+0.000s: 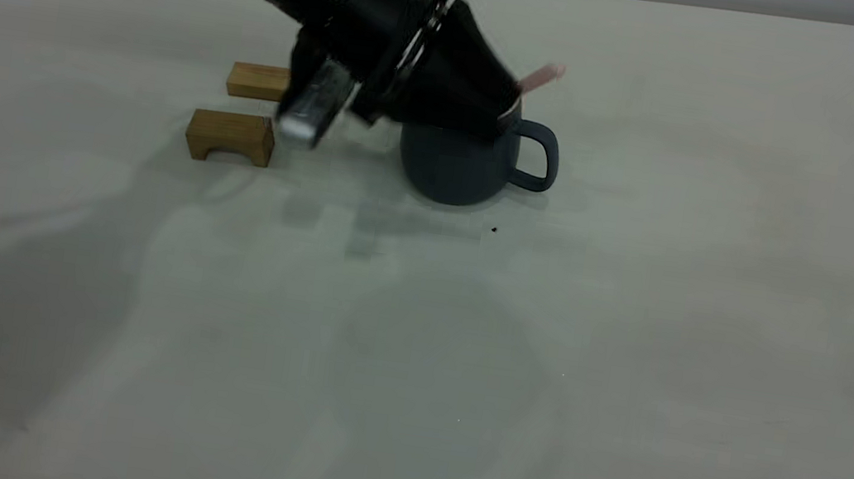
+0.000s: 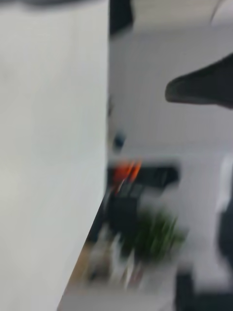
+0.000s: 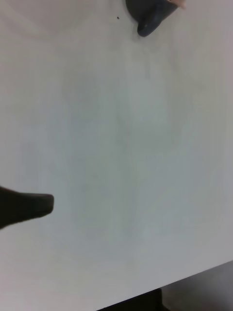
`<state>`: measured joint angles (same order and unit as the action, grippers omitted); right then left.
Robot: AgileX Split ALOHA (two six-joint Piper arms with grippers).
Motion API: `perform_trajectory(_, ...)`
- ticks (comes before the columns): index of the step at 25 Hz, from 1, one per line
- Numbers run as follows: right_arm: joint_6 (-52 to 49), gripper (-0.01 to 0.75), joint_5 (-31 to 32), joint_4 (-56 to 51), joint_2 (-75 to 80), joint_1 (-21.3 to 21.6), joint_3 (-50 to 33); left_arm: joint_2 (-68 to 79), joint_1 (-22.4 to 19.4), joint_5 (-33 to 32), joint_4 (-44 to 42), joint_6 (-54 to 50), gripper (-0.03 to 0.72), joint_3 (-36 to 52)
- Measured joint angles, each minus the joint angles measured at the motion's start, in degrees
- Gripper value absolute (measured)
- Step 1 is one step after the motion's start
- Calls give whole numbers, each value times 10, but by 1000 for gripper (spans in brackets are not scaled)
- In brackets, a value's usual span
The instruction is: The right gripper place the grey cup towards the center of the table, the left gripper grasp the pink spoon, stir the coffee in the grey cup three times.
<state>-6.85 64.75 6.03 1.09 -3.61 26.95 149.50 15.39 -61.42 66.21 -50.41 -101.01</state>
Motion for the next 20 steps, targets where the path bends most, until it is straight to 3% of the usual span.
perform_trajectory(3, 0, 578, 0, 0, 0, 0, 0, -34, 1, -46, -152, 24, 520, 0)
perform_trajectory(10, 0, 578, 0, 0, 0, 0, 0, -148, 11, -55, -511, 47, 509, 0)
perform_trajectory(17, 0, 578, 0, 0, 0, 0, 0, -278, 13, -55, -716, 67, 501, 0)
perform_trajectory(20, 0, 578, 0, 0, 0, 0, 0, -349, 17, -55, -789, 176, 501, 0)
